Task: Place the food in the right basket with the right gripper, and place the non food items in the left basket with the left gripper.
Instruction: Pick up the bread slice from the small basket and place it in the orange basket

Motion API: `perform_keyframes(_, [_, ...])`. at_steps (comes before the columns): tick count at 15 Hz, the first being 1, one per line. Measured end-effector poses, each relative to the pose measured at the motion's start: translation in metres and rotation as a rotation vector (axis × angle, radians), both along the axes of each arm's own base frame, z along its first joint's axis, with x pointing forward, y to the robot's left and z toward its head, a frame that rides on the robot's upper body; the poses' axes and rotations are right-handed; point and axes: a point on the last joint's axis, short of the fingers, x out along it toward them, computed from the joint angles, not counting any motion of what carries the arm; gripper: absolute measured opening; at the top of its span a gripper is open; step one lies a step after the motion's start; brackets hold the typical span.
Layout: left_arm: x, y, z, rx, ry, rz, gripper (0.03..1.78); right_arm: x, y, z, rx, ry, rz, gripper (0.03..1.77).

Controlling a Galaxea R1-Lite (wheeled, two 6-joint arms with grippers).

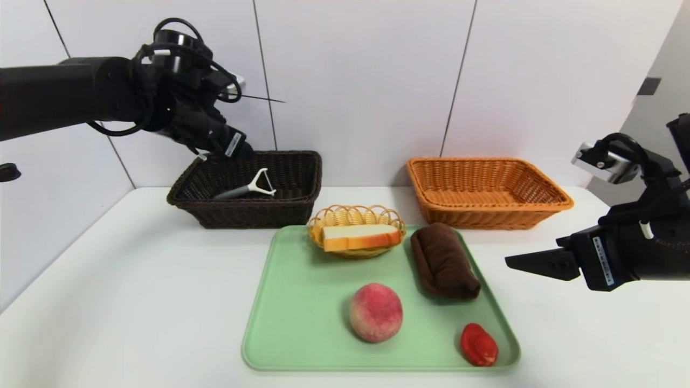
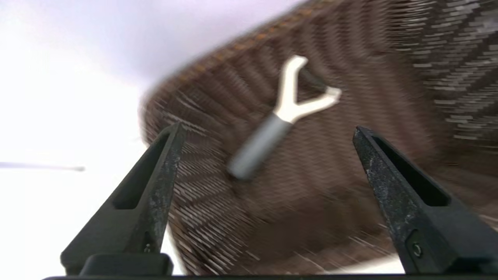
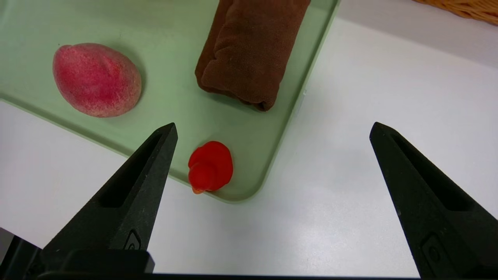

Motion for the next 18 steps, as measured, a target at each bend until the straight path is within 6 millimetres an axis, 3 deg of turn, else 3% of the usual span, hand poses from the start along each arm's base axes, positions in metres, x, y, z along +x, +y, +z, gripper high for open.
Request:
perform_keyframes(7, [-0.068, -0.039, 0.025, -0.314, 0.183, 0.095, 1.64, 0.001, -0.002, -0.001, -0.002, 0.002, -0.014, 1.71])
perform_keyframes(13, [-0.124, -0.071, 0.044, -0.446, 0.274, 0.064, 1.67, 0.001, -0.004, -0.003, -0.002, 0.009, -0.022, 1.71])
perform_keyframes(18, [-0.151, -0.084, 0.045, -0.523, 0.365, 0.094, 1.69, 0.001, -0.004, -0.004, -0.001, 0.010, -0.019, 1.71])
